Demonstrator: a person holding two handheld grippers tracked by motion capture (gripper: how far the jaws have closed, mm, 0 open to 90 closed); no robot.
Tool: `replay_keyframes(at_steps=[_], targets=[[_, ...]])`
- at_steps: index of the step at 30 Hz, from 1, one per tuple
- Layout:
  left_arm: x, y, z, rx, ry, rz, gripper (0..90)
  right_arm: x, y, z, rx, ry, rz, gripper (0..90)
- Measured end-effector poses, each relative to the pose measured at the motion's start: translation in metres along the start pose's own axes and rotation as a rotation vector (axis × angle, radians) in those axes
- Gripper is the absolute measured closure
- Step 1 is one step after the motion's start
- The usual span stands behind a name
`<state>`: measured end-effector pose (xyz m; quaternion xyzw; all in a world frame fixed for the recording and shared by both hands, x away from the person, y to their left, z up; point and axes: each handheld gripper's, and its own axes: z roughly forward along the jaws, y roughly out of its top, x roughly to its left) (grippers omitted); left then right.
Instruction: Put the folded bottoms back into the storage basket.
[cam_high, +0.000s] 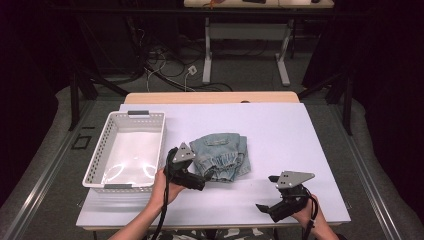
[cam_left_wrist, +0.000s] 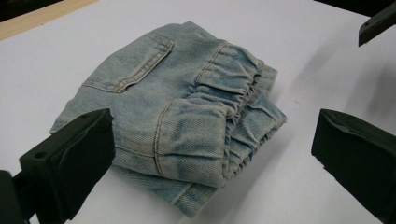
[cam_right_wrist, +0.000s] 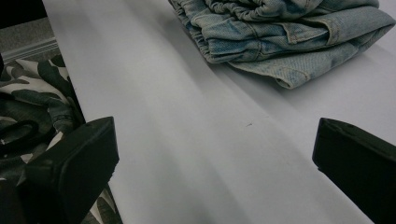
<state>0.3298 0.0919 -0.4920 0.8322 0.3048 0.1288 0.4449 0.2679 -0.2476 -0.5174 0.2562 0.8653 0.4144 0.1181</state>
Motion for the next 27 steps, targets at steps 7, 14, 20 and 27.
replay_keyframes(at_steps=[7,14,20,27], targets=[[0.004,0.004,0.004,-0.011,0.032,-0.012,0.0,0.001,0.0,0.0,0.001,-0.003,0.0,0.2],[0.01,0.01,0.017,0.01,0.074,-0.036,0.0,0.001,0.0,0.0,0.0,0.002,0.002,0.2],[0.019,0.012,0.028,0.04,0.106,-0.07,0.0,0.001,0.0,0.0,0.001,0.004,0.002,0.3],[0.028,0.013,0.04,0.073,0.144,-0.104,0.2,0.001,0.0,0.0,0.003,0.005,0.003,0.3]])
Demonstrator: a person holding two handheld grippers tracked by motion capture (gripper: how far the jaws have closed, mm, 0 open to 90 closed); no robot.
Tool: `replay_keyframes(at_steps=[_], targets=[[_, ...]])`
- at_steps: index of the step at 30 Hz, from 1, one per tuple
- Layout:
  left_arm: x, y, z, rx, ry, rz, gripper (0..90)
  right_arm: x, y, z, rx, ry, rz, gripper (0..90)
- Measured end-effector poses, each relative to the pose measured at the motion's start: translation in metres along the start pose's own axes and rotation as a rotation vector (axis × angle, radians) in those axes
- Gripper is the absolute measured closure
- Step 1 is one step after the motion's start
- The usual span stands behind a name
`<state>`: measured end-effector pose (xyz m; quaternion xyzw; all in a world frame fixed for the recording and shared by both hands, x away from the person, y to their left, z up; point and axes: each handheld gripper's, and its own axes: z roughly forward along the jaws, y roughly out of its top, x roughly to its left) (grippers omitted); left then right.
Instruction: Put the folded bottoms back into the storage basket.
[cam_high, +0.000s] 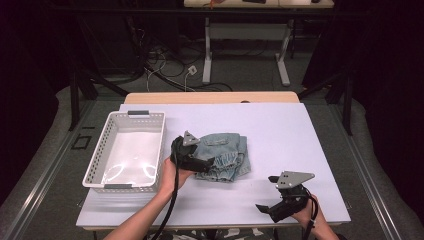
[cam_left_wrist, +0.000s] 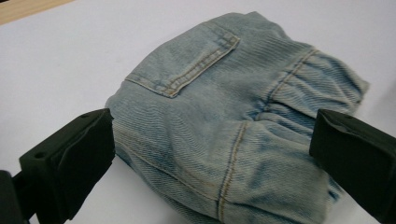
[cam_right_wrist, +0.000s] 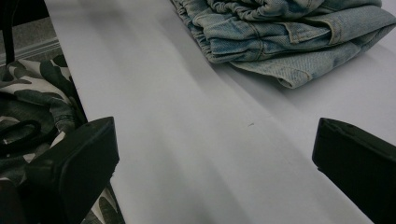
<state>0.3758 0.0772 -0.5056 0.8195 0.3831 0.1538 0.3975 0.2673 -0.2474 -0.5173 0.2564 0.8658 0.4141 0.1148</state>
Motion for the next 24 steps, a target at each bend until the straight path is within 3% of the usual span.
replay_keyframes(at_steps=[11,19,24], targets=[[0.009,0.004,0.011,0.022,0.058,-0.016,0.4,0.0,0.0,0.0,0.003,0.002,0.004,0.3],[0.014,0.003,0.02,0.063,0.074,-0.041,0.2,-0.001,0.0,0.001,0.002,0.004,0.007,0.3],[0.015,0.002,0.021,0.057,0.071,-0.05,0.2,-0.001,0.0,0.001,0.002,0.006,0.005,0.3]])
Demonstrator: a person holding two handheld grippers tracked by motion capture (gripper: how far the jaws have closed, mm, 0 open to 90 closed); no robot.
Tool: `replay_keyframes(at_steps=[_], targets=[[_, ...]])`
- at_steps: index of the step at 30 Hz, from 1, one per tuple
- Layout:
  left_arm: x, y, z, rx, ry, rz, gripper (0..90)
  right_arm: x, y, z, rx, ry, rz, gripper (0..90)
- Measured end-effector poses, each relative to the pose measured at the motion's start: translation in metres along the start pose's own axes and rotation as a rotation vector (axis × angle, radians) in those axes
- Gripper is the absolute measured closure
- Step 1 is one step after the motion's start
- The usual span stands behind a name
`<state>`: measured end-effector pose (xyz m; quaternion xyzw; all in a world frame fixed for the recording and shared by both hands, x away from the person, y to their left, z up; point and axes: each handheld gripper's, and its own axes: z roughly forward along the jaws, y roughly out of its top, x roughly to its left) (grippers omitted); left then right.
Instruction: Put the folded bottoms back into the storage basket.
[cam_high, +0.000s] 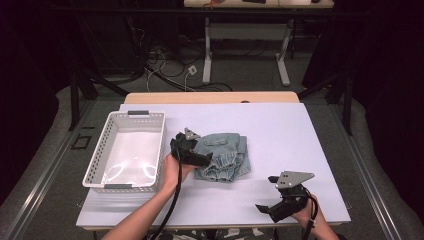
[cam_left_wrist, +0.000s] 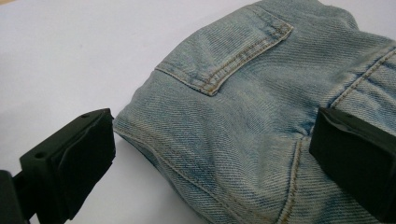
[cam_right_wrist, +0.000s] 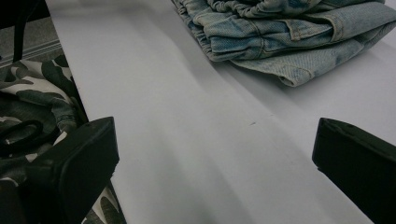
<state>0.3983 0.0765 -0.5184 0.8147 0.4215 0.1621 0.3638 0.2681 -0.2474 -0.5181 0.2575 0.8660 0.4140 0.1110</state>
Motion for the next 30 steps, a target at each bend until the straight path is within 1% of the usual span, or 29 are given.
replay_keyframes(at_steps=[7,8,10,11,12,15,18,20,21,25,27,30], targets=[[0.002,-0.002,0.003,0.014,-0.002,-0.007,0.2,0.0,0.0,0.0,0.002,-0.001,-0.002,0.3],[0.002,-0.001,0.005,0.009,0.006,-0.007,0.2,0.0,0.0,0.0,0.003,-0.001,-0.002,0.3],[0.003,0.0,0.011,0.024,0.014,-0.005,0.9,0.0,0.0,0.0,0.002,-0.003,-0.003,0.3],[0.003,0.0,0.011,0.024,0.014,-0.005,1.1,0.001,0.0,0.0,0.002,-0.002,-0.003,0.3],[0.005,-0.002,0.016,0.047,0.014,-0.014,1.6,0.001,0.0,0.0,0.001,-0.001,-0.002,0.3],[0.008,-0.004,0.021,0.072,0.015,-0.022,2.3,0.0,0.0,-0.001,-0.001,-0.001,-0.001,0.3],[0.008,-0.006,0.024,0.09,0.003,-0.033,2.6,0.001,0.0,-0.001,0.002,-0.001,0.001,0.3],[0.009,-0.006,0.025,0.097,-0.002,-0.032,2.7,0.001,0.0,-0.001,-0.002,-0.001,-0.001,0.3],[0.01,-0.007,0.027,0.112,-0.013,-0.03,2.7,0.001,0.0,-0.001,-0.002,0.0,-0.001,0.3],[0.012,-0.009,0.03,0.122,-0.04,-0.048,4.0,0.001,0.0,-0.001,0.0,0.0,0.0,0.3],[0.013,-0.009,0.031,0.133,-0.058,-0.052,5.9,0.001,0.0,-0.001,0.002,0.001,0.0,0.3],[0.015,-0.011,0.033,0.141,-0.091,-0.074,10.2,0.001,0.0,-0.001,0.002,0.001,0.0,0.3]])
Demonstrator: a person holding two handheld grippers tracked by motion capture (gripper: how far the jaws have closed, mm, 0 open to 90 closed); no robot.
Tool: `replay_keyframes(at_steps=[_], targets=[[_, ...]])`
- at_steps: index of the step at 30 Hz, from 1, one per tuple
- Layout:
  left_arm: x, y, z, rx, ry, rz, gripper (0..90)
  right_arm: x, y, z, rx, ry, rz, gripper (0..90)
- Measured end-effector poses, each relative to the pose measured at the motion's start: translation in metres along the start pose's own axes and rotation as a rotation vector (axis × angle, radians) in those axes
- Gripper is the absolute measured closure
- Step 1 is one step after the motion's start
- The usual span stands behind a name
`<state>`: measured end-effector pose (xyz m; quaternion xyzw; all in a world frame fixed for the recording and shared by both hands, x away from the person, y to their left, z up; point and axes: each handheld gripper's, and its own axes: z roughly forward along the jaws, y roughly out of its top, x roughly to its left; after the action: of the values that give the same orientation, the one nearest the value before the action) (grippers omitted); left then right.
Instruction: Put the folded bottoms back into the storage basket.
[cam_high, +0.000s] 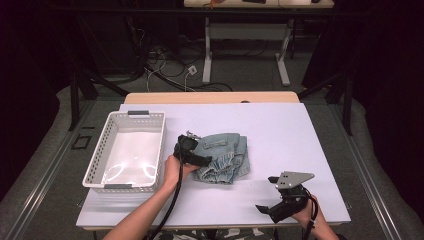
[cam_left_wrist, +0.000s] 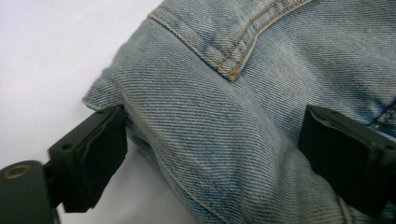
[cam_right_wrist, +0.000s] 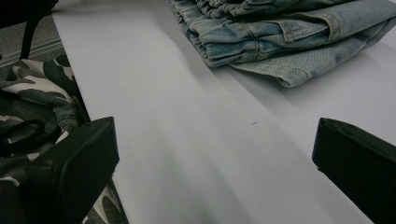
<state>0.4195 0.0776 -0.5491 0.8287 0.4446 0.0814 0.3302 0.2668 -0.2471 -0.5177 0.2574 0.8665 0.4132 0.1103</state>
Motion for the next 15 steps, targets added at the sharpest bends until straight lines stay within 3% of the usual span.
replay_keyframes(at_steps=[2,8,12,15], targets=[[0.0022,-0.0008,0.0008,0.009,-0.027,-0.018,13.2,0.0,0.0001,0.0002,-0.001,0.0,-0.002,0.3],[0.0019,-0.0002,0.0009,0.021,-0.026,-0.029,13.6,0.0005,0.0001,0.0003,0.001,0.003,-0.001,0.3],[0.0024,-0.0001,0.0004,0.021,-0.04,-0.017,15.2,0.0006,0.0001,0.0005,0.001,0.005,-0.001,0.3],[0.0023,-0.001,-0.0001,0.006,-0.078,-0.007,22.7,0.0004,0.0002,0.0007,0.003,0.008,-0.001,0.3]])
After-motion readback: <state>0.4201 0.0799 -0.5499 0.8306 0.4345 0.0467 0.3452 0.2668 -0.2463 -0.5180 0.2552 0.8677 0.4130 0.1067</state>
